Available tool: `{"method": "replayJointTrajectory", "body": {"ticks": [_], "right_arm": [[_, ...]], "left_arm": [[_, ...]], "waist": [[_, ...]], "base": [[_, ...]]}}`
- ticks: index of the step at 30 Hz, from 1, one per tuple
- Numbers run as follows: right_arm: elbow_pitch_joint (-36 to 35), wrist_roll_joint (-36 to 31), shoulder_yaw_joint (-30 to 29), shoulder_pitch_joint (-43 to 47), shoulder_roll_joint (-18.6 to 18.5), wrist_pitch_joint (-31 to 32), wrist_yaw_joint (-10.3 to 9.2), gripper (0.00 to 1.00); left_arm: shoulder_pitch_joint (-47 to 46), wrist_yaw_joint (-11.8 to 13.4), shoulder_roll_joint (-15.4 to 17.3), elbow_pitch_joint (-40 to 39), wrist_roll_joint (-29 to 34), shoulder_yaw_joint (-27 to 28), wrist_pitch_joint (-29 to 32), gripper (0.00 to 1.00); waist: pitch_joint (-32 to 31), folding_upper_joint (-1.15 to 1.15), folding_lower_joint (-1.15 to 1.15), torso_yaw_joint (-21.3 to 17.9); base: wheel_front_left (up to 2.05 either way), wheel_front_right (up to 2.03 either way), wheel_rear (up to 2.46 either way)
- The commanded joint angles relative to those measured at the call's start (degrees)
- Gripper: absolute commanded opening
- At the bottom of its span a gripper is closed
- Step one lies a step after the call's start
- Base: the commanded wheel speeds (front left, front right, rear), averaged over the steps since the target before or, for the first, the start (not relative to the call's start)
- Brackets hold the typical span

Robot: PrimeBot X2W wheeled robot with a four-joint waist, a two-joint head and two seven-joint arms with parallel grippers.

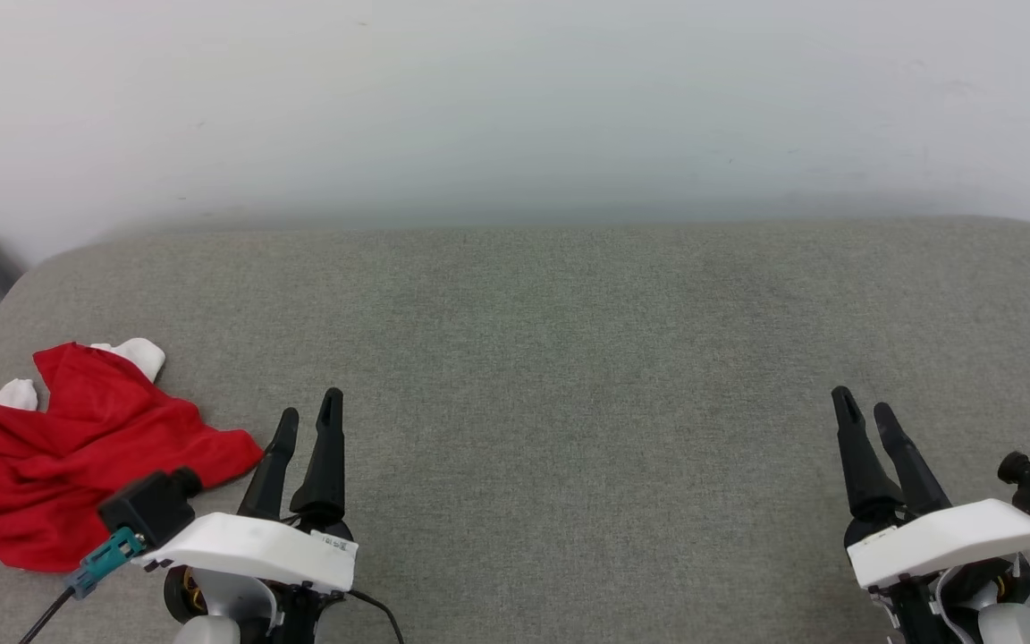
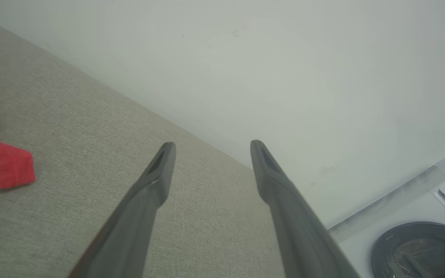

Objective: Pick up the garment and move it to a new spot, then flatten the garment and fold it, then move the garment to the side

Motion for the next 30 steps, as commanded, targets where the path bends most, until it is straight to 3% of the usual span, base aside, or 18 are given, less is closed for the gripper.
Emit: {"method": "replayJointTrajectory", "body": {"ticks": [1, 15, 30], "right_arm": [[-0.57, -2.04, 0.25, -1.67, -0.58, 0.07, 0.0, 1.0], [-1.67, -14.16, 0.54, -2.16, -0.52, 0.22, 0.0, 1.0], [-4.24, -25.3, -0.41, -1.03, 0.3, 1.03, 0.0, 1.0]], "left_arm": [[-0.68, 0.27, 0.42, -0.81, 2.14, -0.35, -0.66, 1.0], [-1.12, 3.7, 2.59, 0.13, 14.66, -2.47, -3.01, 1.0], [-1.18, 6.77, 4.97, 0.09, 23.63, -5.1, -5.21, 1.0]], "waist": [[-0.01, 0.0, 0.0, 0.01], [-0.13, 0.0, 0.0, 0.24], [-0.2, 0.0, 0.0, 0.15]], "base": [[0.0, 0.0, 0.0], [0.0, 0.0, 0.0], [0.0, 0.0, 0.0]]}}
